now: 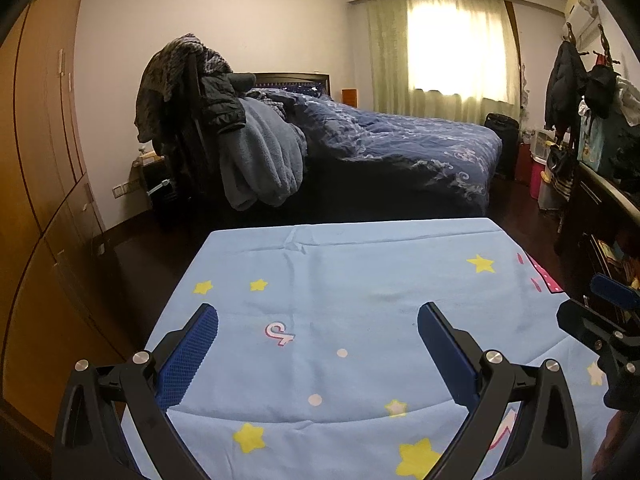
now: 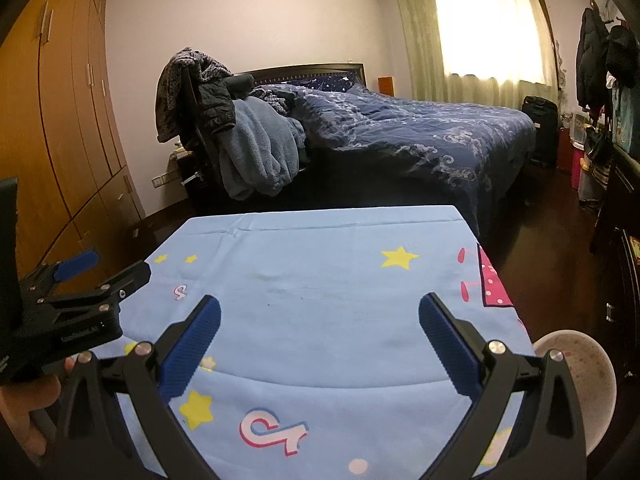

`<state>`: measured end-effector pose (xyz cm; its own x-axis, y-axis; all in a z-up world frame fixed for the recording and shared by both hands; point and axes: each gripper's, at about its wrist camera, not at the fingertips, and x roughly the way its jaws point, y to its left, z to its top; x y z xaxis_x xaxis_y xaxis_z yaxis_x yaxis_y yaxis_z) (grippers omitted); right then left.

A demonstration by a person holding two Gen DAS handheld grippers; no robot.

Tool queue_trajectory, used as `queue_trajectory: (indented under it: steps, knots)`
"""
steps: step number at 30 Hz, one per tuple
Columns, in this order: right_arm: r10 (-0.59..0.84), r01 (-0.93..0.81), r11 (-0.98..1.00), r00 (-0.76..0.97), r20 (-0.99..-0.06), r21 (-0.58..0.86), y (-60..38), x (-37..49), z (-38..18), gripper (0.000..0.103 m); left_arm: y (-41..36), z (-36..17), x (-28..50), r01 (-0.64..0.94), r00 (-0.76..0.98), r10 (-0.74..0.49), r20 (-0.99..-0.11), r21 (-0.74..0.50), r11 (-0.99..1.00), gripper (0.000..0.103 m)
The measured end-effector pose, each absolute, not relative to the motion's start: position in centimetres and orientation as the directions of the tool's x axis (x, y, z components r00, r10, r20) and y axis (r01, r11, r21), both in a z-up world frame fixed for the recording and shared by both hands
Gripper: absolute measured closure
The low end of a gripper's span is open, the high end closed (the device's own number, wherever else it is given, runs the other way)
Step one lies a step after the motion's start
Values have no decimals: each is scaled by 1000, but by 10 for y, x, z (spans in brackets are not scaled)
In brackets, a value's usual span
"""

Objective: Collect trash

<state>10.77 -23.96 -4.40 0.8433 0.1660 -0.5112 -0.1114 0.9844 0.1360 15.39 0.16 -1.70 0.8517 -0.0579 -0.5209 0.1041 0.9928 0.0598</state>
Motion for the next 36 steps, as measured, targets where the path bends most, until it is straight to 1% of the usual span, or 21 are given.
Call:
queue_trajectory:
  steps: [10,23,36]
  knots:
    - [165,-116,985,846,-508,127,-237,107,-41,3,5,-14,151,91,857,-52,-512,52,994,3]
    - [156,-122,987,888,-433,104,-236,85,1,3,-1,32,120,95,901,-56,-430,71,993,3]
    - [125,-104,992,912,-391,75,-236,57,31,3,-4,50,96,90,917,-58,-394,62,994,3]
